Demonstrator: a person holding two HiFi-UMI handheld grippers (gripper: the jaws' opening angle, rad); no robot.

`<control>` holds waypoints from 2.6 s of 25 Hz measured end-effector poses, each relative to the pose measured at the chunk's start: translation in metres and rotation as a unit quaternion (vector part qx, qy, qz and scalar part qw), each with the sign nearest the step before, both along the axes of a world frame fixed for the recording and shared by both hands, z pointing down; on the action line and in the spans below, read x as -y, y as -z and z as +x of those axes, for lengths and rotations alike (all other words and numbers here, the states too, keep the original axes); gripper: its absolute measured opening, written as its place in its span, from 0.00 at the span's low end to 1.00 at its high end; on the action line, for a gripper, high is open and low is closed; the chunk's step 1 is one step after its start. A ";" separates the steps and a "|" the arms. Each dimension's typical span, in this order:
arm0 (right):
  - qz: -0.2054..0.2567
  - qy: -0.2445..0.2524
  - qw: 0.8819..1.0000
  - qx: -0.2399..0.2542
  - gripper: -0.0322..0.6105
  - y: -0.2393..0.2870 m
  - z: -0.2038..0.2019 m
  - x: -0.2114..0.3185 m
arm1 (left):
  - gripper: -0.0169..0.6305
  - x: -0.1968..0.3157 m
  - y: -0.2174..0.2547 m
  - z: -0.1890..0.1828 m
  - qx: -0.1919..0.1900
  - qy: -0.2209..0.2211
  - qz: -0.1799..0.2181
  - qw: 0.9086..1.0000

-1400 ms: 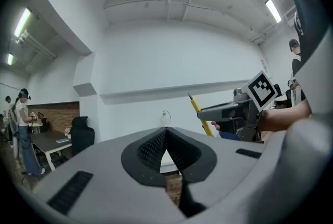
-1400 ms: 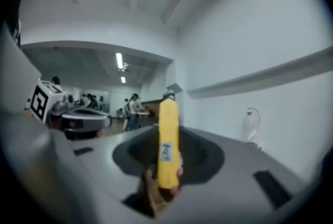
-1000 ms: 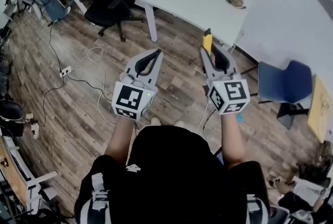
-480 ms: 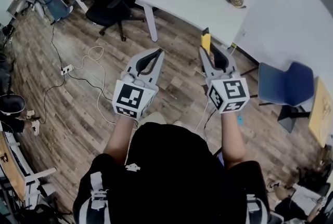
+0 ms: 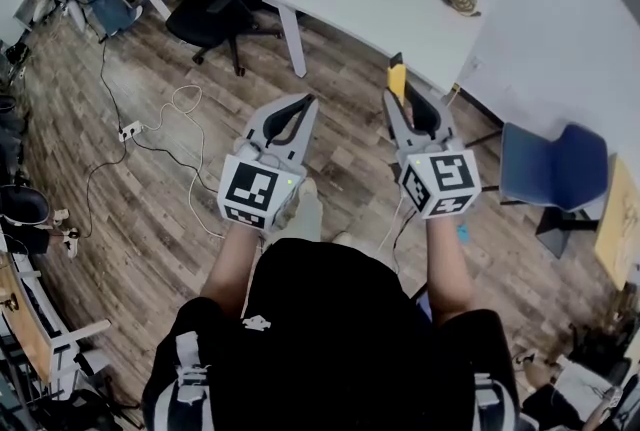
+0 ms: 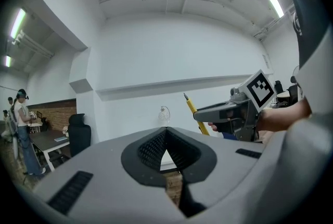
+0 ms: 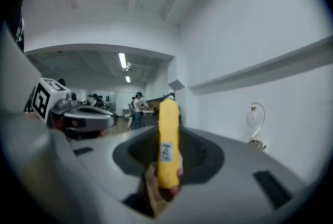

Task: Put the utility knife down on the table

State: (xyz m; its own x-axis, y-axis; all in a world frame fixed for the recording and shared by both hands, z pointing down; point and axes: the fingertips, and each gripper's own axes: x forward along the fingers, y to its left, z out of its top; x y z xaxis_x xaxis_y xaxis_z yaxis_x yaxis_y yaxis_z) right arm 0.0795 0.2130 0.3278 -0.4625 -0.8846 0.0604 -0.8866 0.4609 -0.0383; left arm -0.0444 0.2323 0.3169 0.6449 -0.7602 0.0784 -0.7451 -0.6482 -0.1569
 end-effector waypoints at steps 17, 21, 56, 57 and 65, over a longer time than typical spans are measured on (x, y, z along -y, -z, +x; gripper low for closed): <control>-0.011 -0.007 1.000 -0.008 0.26 0.001 -0.026 0.117 | 0.05 0.124 0.001 -0.026 -0.013 -0.010 -0.011 1.000; -0.013 -0.008 1.000 -0.011 0.26 0.007 -0.036 0.140 | 0.05 0.148 0.008 -0.035 -0.017 -0.011 -0.010 1.000; -0.036 -0.046 0.998 -0.031 0.26 -0.005 -0.097 0.211 | 0.05 0.231 -0.003 -0.104 -0.035 -0.043 -0.028 0.998; -0.036 -0.045 0.998 -0.031 0.26 -0.005 -0.098 0.213 | 0.05 0.234 -0.003 -0.105 -0.036 -0.042 -0.028 0.998; -0.040 -0.040 0.998 -0.028 0.26 -0.009 -0.094 0.236 | 0.05 0.256 -0.009 -0.099 -0.034 -0.038 -0.035 0.998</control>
State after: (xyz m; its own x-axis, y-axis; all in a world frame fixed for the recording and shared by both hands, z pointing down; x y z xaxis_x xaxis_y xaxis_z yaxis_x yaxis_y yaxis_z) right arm -0.0147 -0.0233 0.3371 -0.3839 -0.9100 0.1565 -0.9225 0.3854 -0.0217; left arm -0.1431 -0.0237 0.3259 0.7068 -0.7025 0.0830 -0.7001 -0.7115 -0.0601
